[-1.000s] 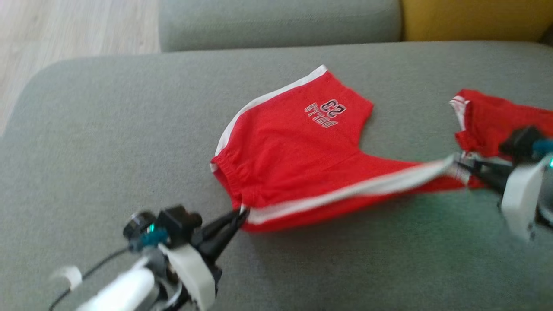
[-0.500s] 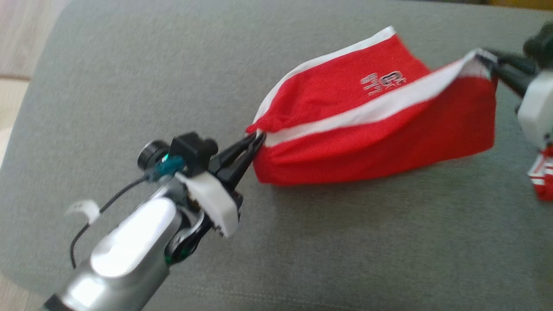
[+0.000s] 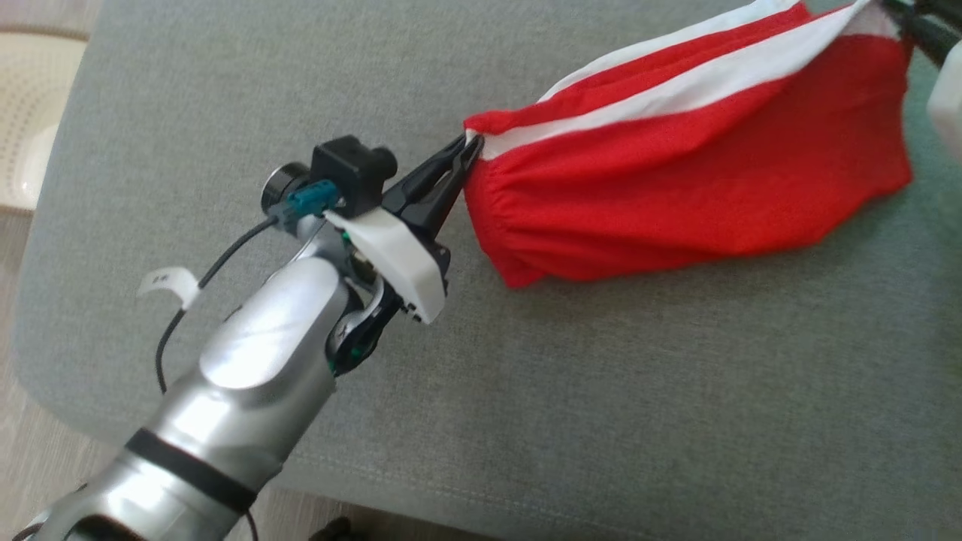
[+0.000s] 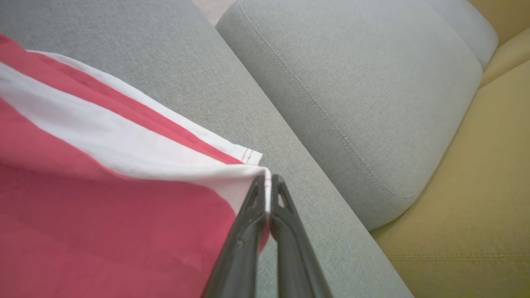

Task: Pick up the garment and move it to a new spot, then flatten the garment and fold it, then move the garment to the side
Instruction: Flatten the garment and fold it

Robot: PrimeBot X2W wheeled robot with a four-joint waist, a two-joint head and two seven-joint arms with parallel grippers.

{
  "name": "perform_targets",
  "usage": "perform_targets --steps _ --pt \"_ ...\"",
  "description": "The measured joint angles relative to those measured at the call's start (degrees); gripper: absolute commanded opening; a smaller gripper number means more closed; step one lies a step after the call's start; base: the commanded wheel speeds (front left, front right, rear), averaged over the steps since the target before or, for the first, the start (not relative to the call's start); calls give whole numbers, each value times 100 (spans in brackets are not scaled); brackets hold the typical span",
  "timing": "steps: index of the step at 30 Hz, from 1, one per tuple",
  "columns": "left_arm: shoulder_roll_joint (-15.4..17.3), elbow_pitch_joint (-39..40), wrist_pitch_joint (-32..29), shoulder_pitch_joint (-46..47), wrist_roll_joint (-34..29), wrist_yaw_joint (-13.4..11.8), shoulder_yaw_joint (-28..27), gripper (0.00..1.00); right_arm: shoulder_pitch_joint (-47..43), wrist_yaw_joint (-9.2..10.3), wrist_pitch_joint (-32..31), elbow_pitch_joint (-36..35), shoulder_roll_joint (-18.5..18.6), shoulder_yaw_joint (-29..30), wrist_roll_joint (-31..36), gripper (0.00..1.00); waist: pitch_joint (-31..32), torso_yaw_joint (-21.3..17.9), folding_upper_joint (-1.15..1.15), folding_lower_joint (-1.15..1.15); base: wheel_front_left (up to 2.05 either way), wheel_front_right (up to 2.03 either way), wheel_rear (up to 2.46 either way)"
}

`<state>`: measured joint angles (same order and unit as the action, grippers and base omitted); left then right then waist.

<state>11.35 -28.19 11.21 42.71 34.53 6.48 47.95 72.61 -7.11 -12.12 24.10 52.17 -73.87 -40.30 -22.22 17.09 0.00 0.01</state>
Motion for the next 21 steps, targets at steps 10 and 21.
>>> perform_targets --steps 10,21 --pt "-339 -570 202 447 0 60 133 0 139 0 247 555 -162 -1 118 0 -393 198 0 0 0 0 0" --pt "-500 -998 302 651 42 66 127 0 439 0 798 1247 -502 1 35 100 -574 197 0 0 0 0 0"
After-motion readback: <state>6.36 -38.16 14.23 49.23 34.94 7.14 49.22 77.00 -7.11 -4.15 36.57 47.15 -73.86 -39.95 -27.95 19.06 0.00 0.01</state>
